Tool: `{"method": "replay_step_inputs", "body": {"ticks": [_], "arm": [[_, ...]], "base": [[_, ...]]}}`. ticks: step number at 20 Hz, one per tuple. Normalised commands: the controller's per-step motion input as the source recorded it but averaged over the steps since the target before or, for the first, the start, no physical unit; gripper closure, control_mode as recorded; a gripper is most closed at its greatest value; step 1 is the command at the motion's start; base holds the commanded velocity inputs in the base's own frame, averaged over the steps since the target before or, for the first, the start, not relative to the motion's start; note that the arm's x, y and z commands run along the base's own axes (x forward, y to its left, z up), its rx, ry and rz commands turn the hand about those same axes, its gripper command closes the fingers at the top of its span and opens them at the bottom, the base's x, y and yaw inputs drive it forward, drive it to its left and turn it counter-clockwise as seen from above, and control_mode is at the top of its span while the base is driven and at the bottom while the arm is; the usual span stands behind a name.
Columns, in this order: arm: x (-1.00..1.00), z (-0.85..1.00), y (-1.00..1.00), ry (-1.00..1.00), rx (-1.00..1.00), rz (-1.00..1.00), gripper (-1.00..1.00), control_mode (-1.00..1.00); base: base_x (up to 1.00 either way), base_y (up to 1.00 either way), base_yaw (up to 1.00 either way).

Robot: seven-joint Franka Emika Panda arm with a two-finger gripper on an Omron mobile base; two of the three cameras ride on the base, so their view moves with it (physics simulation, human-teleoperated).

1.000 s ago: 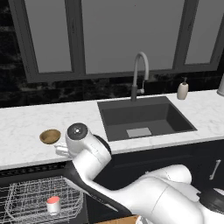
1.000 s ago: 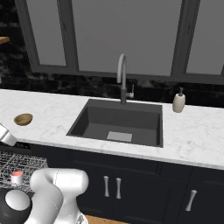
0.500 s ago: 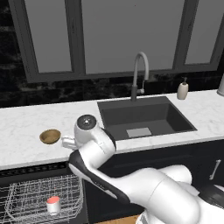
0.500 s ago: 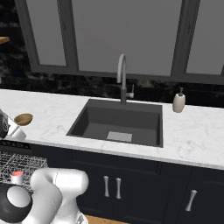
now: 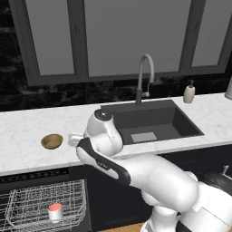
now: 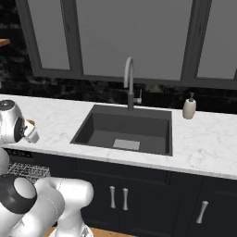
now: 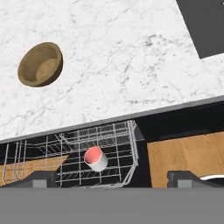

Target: Pick up the cup and bowl from the counter, place them in the dishwasher, and close the dishwasher door.

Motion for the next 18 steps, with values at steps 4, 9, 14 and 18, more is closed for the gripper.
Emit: {"method": "replay_step_inputs", "body": {"ticks": [4,9,14,18], "arm": [[0.50,0.00,0.08,0.14,0.01,0.21,-1.00,-1.00],[0.42,0.00,0.47,0.18,-0.06,0.12,-1.00,-1.00],[0.40,0.00,0.44,0.18,-0.11,0.06,-1.00,-1.00],[0.43,-0.09,0.28,0.13,-0.10,0.01,-1.00,-1.00]], "base": [[0.00,0.00,0.00],[0.00,0.00,0.00],[0.00,0.00,0.00],[0.00,0.00,0.00]]}}
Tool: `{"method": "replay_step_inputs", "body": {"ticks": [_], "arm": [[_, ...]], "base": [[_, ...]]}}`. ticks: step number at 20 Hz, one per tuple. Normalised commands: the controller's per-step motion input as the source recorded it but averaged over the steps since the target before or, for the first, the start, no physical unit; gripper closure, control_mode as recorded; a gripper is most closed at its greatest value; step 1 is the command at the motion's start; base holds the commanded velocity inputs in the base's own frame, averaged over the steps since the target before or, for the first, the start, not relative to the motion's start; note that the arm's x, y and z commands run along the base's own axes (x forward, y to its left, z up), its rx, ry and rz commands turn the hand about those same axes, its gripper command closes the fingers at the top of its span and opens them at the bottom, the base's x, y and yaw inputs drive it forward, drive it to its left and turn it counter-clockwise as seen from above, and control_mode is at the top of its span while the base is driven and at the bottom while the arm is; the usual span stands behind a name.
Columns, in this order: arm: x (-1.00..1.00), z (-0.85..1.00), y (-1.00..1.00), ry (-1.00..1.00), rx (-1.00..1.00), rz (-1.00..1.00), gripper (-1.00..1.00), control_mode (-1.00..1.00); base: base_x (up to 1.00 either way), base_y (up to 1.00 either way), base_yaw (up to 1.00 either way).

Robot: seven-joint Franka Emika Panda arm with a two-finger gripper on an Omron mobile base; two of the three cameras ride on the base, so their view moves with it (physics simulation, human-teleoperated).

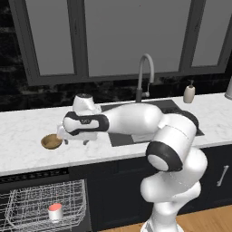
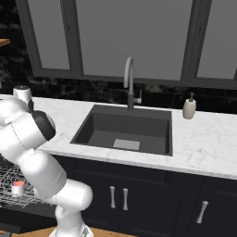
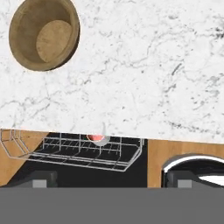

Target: Pick up the cup and bowl from the counter, place them in the dishwasher, and close the dishwasher door.

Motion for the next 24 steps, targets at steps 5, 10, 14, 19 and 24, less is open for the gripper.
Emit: {"method": "replay_step_inputs", "body": {"ticks": [5,10,14,19,24], "arm": [[0.33,-0.22,0.27,0.03,-0.07,0.00,-1.00,-1.00],[0.25,-0.25,0.25,0.00,-0.02,0.00,-1.00,-1.00],[0.29,-0.21,0.19,0.00,0.00,0.00,-1.00,-1.00],[0.21,-0.22,0.02,0.00,0.00,0.00,-1.00,-1.00],[0.29,-0.20,0.00,0.00,0.00,0.00,-1.00,-1.00]], "base": [[0.00,0.00,0.00],[0.00,0.00,0.00],[0.00,0.00,0.00],[0.00,0.00,0.00],[0.00,0.00,0.00]]}}
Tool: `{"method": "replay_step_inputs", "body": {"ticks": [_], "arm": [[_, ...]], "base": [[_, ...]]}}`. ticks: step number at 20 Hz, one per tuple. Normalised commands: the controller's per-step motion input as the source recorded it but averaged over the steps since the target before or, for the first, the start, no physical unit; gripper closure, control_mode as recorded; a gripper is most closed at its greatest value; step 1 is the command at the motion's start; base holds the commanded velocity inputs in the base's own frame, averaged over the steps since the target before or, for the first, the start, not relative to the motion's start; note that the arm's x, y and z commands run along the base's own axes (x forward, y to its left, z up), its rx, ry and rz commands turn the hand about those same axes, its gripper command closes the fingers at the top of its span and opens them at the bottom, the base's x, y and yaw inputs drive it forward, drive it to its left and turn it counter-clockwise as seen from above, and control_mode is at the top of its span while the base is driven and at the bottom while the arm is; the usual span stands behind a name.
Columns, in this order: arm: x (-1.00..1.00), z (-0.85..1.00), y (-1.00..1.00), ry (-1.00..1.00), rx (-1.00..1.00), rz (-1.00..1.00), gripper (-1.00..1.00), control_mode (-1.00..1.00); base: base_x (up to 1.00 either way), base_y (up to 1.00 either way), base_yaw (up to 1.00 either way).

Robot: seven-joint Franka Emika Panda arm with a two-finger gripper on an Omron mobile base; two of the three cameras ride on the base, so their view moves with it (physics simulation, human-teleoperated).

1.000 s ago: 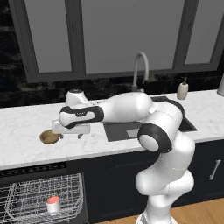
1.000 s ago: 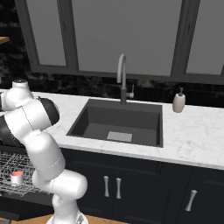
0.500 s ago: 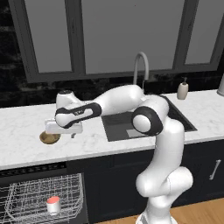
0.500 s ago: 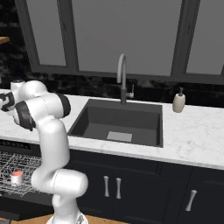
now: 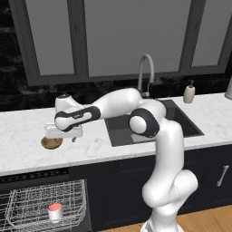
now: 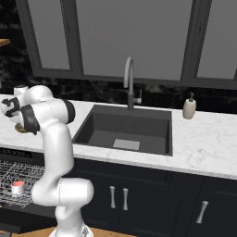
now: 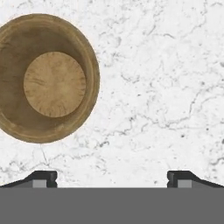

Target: Pick up the cup and bowl from the counter, place them in the dishwasher, and close the dishwasher door.

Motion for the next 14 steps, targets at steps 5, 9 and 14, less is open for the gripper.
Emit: {"method": "replay_step_inputs", "body": {"ticks": [5,9,14], "arm": [[0.21,-0.14,0.06,-0.03,0.00,-0.01,-1.00,-1.00],[0.36,-0.05,0.21,-0.01,0.00,-0.06,-1.00,-1.00],[0.27,-0.04,0.12,-0.03,0.00,-0.06,-1.00,-1.00]], "base": [[0.00,0.00,0.00],[0.00,0.00,0.00],[0.00,0.00,0.00]]}}
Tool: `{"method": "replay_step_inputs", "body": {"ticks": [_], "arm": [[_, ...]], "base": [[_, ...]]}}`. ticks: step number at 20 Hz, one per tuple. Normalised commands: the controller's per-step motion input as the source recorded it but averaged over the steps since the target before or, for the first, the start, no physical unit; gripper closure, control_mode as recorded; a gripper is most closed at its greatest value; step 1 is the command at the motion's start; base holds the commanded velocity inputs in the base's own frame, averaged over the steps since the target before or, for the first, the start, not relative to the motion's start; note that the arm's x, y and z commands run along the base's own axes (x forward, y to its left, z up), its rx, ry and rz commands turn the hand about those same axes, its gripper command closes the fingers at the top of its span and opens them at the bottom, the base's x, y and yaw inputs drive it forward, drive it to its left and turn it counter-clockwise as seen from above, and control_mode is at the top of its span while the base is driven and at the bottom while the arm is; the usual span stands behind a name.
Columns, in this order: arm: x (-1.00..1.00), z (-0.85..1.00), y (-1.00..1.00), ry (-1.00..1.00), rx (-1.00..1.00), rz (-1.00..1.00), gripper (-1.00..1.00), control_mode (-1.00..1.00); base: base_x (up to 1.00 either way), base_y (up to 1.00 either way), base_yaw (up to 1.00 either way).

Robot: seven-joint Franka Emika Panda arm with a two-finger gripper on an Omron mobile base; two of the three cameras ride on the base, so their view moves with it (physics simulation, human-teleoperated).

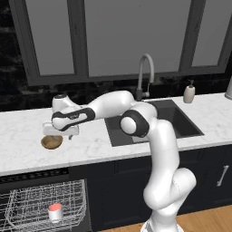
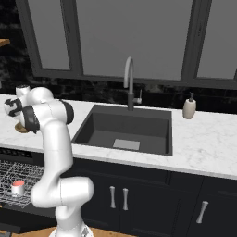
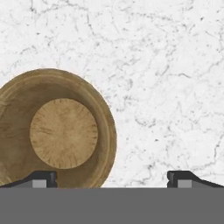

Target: Pick up the cup and bowl from the counter, place them in the dishwasher, and close the dishwasher door.

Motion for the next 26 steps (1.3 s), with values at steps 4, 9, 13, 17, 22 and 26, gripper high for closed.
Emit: {"method": "replay_step_inputs", "body": {"ticks": [4,9,13,17,22,26], "arm": [[0.13,-0.18,0.08,-0.01,0.00,-0.06,-1.00,-1.00],[0.19,-0.26,0.22,0.00,0.00,-0.07,-1.00,-1.00],[0.06,-0.24,0.10,0.00,0.00,-0.05,-1.00,-1.00],[0.00,-0.23,0.12,0.00,0.00,-0.04,-1.00,-1.00],[0.12,-0.20,0.24,0.00,0.00,-0.04,1.00,-1.00],[0.00,-0.08,0.07,0.00,0.00,-0.02,1.00,-1.00]], "base": [[0.00,0.00,0.00],[0.00,0.00,0.00],[0.00,0.00,0.00],[0.00,0.00,0.00],[0.00,0.00,0.00],[0.00,0.00,0.00]]}}
